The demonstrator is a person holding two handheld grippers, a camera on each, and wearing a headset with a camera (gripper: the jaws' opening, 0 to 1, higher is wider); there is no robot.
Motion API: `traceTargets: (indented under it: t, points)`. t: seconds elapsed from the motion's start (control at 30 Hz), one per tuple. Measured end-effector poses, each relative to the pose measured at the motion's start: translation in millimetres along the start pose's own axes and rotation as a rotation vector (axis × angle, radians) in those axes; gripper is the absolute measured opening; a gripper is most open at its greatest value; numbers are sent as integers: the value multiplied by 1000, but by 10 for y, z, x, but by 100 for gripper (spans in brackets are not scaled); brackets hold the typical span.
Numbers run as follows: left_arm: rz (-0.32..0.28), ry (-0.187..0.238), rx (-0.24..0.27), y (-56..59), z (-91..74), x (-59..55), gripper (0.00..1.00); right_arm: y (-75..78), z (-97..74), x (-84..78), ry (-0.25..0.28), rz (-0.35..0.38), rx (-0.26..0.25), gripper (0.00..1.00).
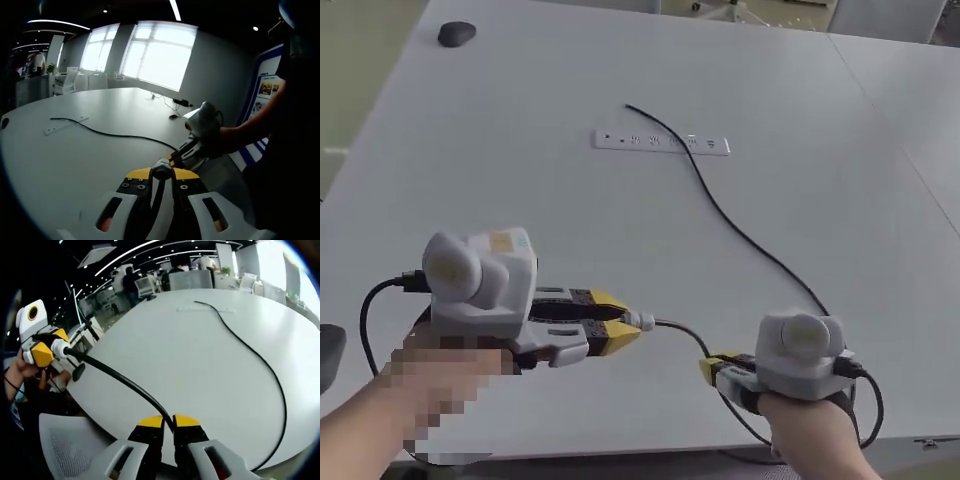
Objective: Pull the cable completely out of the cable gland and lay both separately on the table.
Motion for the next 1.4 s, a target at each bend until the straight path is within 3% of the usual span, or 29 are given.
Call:
traceTargets:
  t: [0.37,0.53,0.67,0.87,1.17,1.4]
  points:
    - [-6,7,11,-43,-24,9,15,-63,-141,70,7,-126,-4,8]
    - [-9,5,13,-37,-26,1,15,-225,-299,265,49,-274,35,15]
    - [-13,4,14,-26,-27,-9,15,-449,-409,445,91,-456,74,17]
    - [-16,4,13,-20,-25,1,15,-727,-443,627,155,-681,80,16]
    - [-16,5,11,-28,-27,7,15,-956,-401,712,174,-894,106,13]
    - [-19,7,7,-39,-25,11,15,-1012,-339,693,166,-994,100,7]
Point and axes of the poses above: the centre of the closed fingertips' face, and the gripper's own axes: z roughly forward along the fingers, y roughly to its right, x roughly out of its top, the point moved 6 cm from there along -z, roughly backward along the fingers, and after that the axes turned 1 degree about -y, right-handed, at the moved point
